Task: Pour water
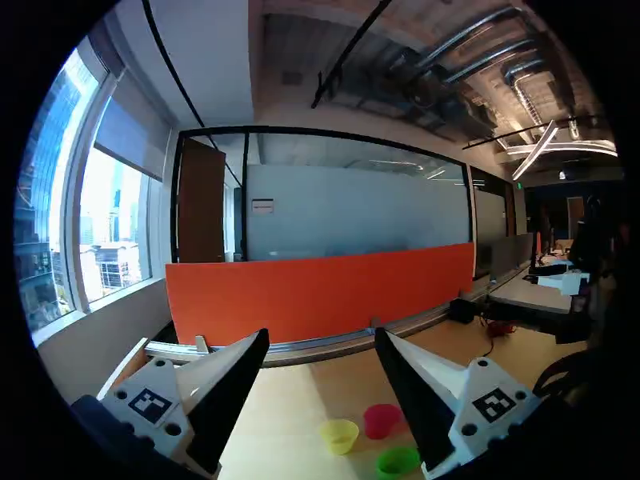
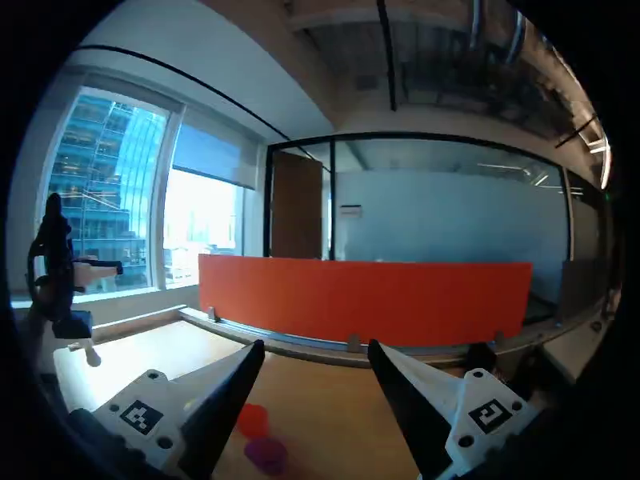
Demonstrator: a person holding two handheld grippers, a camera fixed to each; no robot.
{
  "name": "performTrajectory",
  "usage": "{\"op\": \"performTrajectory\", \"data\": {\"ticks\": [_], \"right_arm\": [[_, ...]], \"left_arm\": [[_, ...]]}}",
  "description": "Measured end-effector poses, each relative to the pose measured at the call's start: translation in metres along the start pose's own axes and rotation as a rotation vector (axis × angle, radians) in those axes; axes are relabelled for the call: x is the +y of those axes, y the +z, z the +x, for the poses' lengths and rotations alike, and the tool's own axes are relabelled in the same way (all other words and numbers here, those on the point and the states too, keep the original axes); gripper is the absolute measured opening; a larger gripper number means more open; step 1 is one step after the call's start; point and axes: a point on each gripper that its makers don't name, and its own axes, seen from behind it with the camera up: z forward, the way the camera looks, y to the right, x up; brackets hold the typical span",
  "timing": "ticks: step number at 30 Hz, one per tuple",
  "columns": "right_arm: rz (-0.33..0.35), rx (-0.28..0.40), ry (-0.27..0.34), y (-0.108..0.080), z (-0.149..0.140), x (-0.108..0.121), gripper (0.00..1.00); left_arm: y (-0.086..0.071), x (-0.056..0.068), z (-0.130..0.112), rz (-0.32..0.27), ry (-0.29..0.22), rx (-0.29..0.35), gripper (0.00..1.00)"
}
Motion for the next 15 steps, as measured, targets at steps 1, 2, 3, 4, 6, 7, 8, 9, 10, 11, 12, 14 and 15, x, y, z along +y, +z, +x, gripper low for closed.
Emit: {"op": "performTrajectory", "data": {"ticks": [1, 2, 3, 4, 6, 7, 8, 9, 10, 11, 12, 14, 15], "right_arm": [[0.021, 0.006, -0.002, -0.001, 0.002, -0.004, 1.00], [0.044, 0.012, -0.005, -0.002, 0.004, -0.009, 1.00], [0.063, 0.016, -0.009, -0.002, 0.006, -0.013, 1.00], [0.081, 0.018, -0.014, -0.003, 0.007, -0.017, 1.00], [0.119, 0.022, -0.022, -0.005, 0.010, -0.026, 1.00], [0.137, 0.023, -0.022, -0.006, 0.011, -0.030, 1.00], [0.158, 0.024, -0.022, -0.007, 0.013, -0.036, 1.00], [0.178, 0.024, -0.020, -0.007, 0.013, -0.040, 1.00], [0.200, 0.024, -0.017, -0.008, 0.013, -0.045, 1.00], [0.224, 0.025, -0.013, -0.009, 0.014, -0.050, 1.00], [0.241, 0.024, -0.010, -0.009, 0.013, -0.054, 1.00], [0.269, 0.021, -0.005, -0.009, 0.013, -0.059, 1.00], [0.279, 0.019, -0.006, -0.009, 0.012, -0.061, 1.00]], "left_arm": [[0.001, 0.004, 0.000, -0.018, -0.001, -0.001, 0.98], [0.002, 0.009, 0.001, -0.038, -0.002, -0.003, 0.98], [0.002, 0.013, 0.001, -0.057, 0.000, -0.002, 0.98], [0.002, 0.018, 0.002, -0.077, 0.004, -0.001, 0.98], [0.003, 0.027, 0.003, -0.115, 0.014, 0.001, 0.98], [0.002, 0.031, 0.004, -0.129, 0.020, 0.002, 0.98], [0.002, 0.036, 0.004, -0.145, 0.027, 0.003, 0.98], [0.002, 0.040, 0.004, -0.158, 0.032, 0.002, 0.98], [0.002, 0.044, 0.003, -0.171, 0.036, 0.002, 0.98], [0.002, 0.048, 0.003, -0.185, 0.041, 0.001, 0.98], [0.002, 0.051, 0.002, -0.194, 0.044, 0.000, 0.98], [0.003, 0.057, -0.001, -0.212, 0.048, -0.002, 0.98], [0.004, 0.059, -0.002, -0.218, 0.049, -0.004, 0.98]]}}
